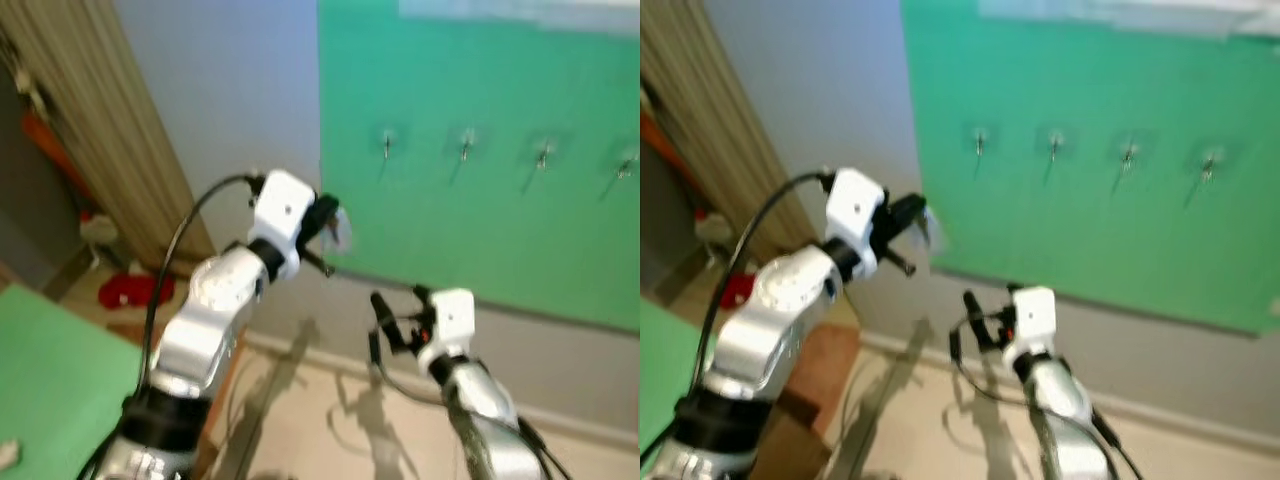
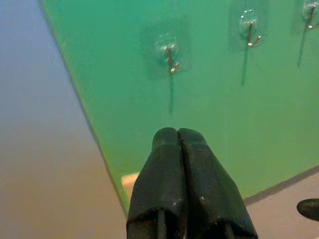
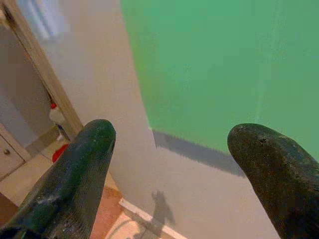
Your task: Hang keys on a hook
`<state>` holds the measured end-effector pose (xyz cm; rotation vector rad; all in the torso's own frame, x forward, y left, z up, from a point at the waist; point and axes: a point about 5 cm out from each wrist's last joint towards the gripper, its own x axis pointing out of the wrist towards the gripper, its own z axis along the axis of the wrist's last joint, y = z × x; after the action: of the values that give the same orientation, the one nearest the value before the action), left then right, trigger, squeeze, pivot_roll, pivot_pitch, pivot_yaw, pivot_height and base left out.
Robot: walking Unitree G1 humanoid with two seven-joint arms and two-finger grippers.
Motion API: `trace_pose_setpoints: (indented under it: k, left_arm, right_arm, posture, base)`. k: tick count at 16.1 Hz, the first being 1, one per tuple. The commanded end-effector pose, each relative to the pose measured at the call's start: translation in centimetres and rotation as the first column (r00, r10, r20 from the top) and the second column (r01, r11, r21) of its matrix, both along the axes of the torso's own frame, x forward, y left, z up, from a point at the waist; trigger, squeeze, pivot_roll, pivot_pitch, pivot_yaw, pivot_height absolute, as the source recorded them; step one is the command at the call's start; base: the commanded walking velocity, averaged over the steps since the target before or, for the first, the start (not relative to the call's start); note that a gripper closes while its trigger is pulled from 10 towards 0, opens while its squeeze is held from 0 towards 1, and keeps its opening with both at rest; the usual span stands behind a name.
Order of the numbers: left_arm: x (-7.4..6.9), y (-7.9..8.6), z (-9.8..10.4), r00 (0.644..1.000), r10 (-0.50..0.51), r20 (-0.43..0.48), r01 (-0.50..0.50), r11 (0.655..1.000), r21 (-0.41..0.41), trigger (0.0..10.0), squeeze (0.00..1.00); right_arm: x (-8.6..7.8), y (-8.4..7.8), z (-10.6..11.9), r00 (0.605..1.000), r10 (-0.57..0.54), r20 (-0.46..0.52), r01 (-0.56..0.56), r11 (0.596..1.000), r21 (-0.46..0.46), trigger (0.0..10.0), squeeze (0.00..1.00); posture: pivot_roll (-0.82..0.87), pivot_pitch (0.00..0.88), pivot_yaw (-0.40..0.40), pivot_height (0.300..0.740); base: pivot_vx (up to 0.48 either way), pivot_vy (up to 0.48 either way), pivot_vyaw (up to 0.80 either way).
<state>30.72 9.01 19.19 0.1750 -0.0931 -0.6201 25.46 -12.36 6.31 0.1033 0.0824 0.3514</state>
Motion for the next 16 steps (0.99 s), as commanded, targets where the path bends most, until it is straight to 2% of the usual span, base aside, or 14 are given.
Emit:
trace_pose_setpoints:
  k: [1,6,9,13,16]
  left_arm:
    - [0.1,-0.2,0.2,1.0,-0.008,0.005,0.008,1.0,-0.004,10.0,0.0]
    - [0.5,0.4,0.2,1.0,0.03,0.004,-0.03,0.999,-0.013,10.0,0.0]
    - [1.9,1.4,0.7,0.995,0.103,0.017,-0.102,0.995,-0.007,10.0,0.0]
    - [3.8,1.9,1.3,0.991,0.13,0.023,-0.131,0.991,0.019,10.0,0.0]
    - [5.9,3.0,1.4,0.985,0.17,-0.002,-0.17,0.985,0.034,10.0,0.0]
  right_arm:
    - [-0.2,-0.3,-0.1,1.0,-0.013,-0.004,0.013,1.0,-0.006,10.0,0.0]
    - [-0.3,-0.5,-0.1,1.0,-0.025,-0.012,0.025,1.0,-0.018,10.0,0.0]
    - [-0.3,-0.5,-0.1,1.0,-0.019,-0.009,0.019,1.0,-0.019,10.0,0.0]
    - [-0.3,-0.2,0.0,1.0,-0.022,-0.007,0.022,1.0,-0.014,10.0,0.0]
    - [-0.6,0.0,-0.1,1.0,-0.028,-0.008,0.028,1.0,-0.008,10.0,0.0]
  posture:
    - [-0.06,0.0,0.086,0.74]
    - [-0.06,0.0,0.081,0.74]
    - [-0.06,0.0,0.08,0.74]
    - [-0.06,0.0,0.092,0.74]
    - [-0.08,0.0,0.103,0.74]
  base:
    - [0.0,-0.446,0.0]
    - [0.0,0.0,0.0]
    - [0.0,0.0,0.0]
    - [0.0,0.0,0.0]
    - [0.0,0.0,0.0]
